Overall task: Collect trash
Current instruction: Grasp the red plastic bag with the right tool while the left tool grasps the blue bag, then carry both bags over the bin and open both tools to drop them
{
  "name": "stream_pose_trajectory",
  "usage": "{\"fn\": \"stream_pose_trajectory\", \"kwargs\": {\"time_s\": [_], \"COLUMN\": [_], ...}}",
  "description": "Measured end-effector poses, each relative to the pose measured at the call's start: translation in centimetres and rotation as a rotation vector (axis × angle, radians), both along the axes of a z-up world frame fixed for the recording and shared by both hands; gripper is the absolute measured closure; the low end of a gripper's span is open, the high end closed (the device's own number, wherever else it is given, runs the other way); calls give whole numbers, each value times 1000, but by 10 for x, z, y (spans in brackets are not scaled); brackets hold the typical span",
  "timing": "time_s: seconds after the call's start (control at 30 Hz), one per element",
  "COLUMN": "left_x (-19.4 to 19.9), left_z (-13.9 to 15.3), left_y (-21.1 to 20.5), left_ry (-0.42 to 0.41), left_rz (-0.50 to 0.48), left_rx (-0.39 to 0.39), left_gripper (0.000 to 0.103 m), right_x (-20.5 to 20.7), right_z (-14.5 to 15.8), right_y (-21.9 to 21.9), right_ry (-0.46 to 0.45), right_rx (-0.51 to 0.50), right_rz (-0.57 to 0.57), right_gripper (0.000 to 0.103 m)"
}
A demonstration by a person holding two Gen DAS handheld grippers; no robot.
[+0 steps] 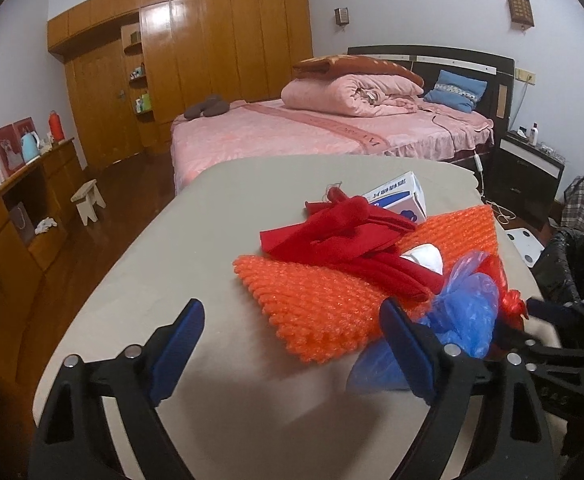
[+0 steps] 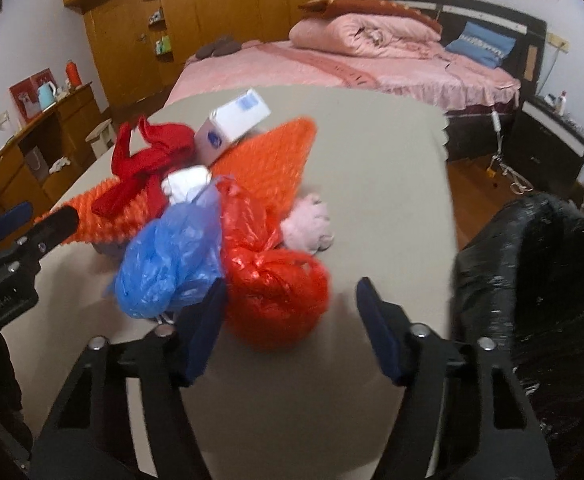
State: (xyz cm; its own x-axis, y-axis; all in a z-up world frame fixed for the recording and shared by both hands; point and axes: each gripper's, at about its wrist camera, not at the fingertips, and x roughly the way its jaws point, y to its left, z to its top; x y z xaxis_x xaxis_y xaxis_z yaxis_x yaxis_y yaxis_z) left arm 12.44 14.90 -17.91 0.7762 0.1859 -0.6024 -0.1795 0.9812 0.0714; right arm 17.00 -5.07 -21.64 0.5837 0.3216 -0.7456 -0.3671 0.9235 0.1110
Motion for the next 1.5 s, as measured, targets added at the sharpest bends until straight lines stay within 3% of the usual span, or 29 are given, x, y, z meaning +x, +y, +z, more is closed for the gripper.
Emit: {"fn": "stream_pose_trajectory", "kwargs": {"time_s": [0.13,0.33,0.57,0.87,1.1,1.4,1.5], "left_x": [3,0,-9,-8,-18,23,30], "left_z": [-4,-1,6,3,8,-23,-32], "left_y": [-3,-15,-43,-80,-104,-99,-100], "left_ry": [-7,-18,-46,-49,-79,49,76], "left_rz": [-5,-36,-111,-203,-276,-225,-243], "left_rx": [-10,-44,-63,-35,-14,-3,-3], "left_gripper": [18,26,27,32,34,35,48], "right_x": [-1,-9,-14,-20,-19,-20,-19], "right_z": [-2,11,29,48,45,42,44], "right_y": [-2,-13,-34,-63,-78,-78,-78], "right_ry": [17,-13,-42,-71,-65,-56,-53], "right_rx": [43,48,85,113,107,97,94], "right_rz": [23,4,-18,-74,-109,-118,-120], "right_gripper": [63,63,63,63,63,63,63]}}
